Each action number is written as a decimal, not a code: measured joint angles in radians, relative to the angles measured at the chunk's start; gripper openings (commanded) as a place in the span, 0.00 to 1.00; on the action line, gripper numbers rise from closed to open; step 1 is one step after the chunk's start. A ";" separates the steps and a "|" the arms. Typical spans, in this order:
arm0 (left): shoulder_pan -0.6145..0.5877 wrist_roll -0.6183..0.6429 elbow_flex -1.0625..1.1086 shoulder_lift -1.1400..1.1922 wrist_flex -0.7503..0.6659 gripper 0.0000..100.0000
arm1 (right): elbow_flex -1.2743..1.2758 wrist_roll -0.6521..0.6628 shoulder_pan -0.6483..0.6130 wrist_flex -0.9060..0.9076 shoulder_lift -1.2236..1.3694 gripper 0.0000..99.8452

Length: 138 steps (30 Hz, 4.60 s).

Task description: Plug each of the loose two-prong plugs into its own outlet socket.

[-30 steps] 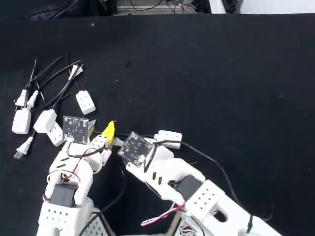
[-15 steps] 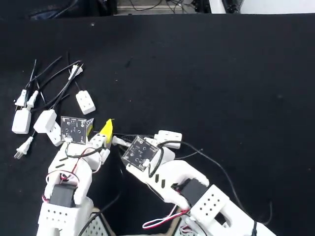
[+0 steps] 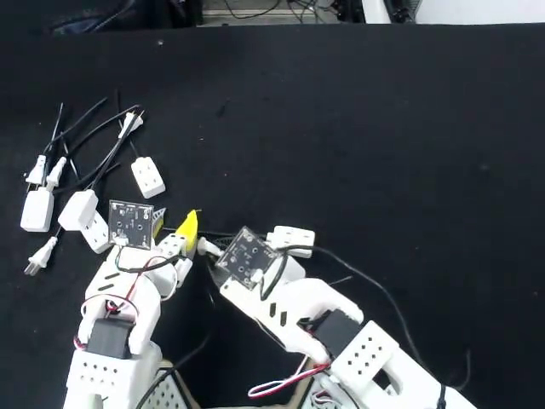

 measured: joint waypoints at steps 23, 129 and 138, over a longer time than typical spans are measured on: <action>0.000 -0.003 0.000 0.000 0.000 0.17 | 0.000 -0.035 0.000 0.000 0.000 0.01; -0.347 -0.011 0.000 0.002 -0.003 0.17 | -0.684 0.407 0.922 0.601 0.954 0.08; -0.347 -0.011 0.000 0.002 -0.003 0.17 | -0.572 0.368 0.901 0.390 0.999 0.08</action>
